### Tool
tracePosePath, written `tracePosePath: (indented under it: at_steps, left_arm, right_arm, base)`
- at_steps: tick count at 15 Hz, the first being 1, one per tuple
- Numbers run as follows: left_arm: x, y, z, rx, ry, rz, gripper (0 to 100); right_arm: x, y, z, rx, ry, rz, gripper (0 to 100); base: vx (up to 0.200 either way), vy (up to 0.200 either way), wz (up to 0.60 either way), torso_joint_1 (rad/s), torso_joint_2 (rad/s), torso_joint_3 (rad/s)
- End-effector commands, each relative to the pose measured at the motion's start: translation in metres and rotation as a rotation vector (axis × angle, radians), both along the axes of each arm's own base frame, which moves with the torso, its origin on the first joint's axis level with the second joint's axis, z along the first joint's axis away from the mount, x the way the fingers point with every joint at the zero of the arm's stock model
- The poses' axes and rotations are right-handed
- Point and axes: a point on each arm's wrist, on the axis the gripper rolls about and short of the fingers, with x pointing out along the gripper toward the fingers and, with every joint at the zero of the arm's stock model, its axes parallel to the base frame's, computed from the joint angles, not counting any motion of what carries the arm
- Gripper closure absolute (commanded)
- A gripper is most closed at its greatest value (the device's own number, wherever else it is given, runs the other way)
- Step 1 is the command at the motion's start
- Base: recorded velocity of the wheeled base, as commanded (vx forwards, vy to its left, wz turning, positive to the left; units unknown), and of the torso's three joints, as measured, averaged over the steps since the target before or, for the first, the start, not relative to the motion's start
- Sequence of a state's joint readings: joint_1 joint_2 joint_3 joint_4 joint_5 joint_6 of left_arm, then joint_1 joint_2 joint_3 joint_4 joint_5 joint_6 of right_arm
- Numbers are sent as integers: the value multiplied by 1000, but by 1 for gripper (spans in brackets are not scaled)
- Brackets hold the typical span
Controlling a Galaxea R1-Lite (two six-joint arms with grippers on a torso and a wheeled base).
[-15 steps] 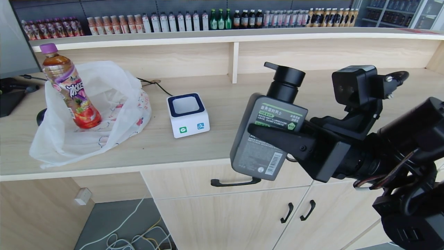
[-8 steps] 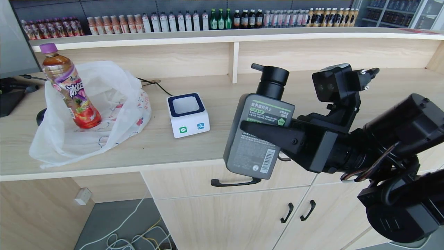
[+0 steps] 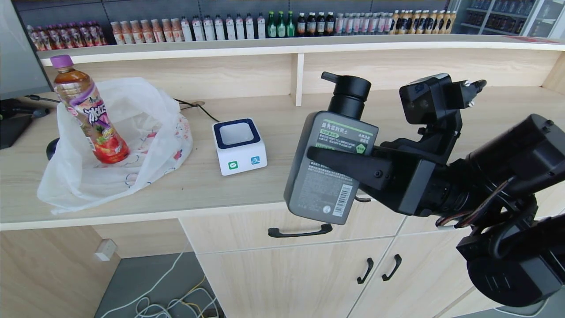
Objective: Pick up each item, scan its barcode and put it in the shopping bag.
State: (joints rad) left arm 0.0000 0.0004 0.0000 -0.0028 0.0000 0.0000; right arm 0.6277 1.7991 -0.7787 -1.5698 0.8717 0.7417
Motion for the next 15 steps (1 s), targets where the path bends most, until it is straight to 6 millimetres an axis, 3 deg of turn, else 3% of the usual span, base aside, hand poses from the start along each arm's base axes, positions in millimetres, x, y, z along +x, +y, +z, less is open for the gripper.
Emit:
tracePosePath:
  at_steps: [1, 15]
  left_arm:
    - [0, 0, 0, 0, -1, 0, 0]
    - [0, 0, 0, 0, -1, 0, 0]
  right_arm:
    - [-3, -1, 4, 7, -10, 1, 100]
    - [-8, -5, 1, 0, -46, -18, 100]
  base:
    - [0, 0, 0, 0, 0, 0]
    - [0, 0, 0, 0, 0, 0]
